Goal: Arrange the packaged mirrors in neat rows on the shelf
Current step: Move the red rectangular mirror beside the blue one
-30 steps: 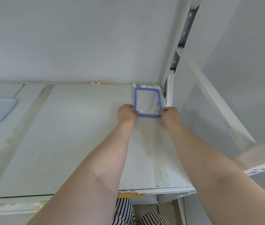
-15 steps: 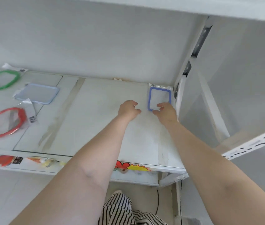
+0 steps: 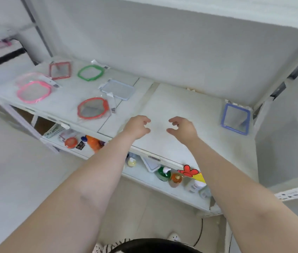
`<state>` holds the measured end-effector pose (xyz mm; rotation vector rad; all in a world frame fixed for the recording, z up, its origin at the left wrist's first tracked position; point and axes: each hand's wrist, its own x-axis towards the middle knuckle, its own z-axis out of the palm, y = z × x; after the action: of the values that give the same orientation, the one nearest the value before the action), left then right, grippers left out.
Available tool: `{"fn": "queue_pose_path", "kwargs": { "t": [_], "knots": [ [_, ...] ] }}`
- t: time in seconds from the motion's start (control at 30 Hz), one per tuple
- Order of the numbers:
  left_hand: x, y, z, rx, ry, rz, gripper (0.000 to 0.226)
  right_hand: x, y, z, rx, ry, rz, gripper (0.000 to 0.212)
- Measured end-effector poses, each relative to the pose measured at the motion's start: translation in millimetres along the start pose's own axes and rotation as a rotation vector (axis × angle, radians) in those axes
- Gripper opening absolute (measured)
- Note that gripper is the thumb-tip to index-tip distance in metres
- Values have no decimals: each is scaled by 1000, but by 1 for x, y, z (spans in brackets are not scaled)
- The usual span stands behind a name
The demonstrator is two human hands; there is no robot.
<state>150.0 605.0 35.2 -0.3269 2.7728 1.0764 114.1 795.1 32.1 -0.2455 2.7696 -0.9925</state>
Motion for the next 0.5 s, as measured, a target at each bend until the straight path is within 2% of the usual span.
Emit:
{"fn": "queue_pose_path", "kwargs": {
  "t": [0.3, 0.5],
  "knots": [
    [-52, -166, -123, 53, 82, -71, 48, -17, -142, 136, -112, -87, -109, 39],
    [-62, -227, -176, 13, 104, -97, 50, -17, -205, 185, -199, -111, -128, 43]
  ]
}}
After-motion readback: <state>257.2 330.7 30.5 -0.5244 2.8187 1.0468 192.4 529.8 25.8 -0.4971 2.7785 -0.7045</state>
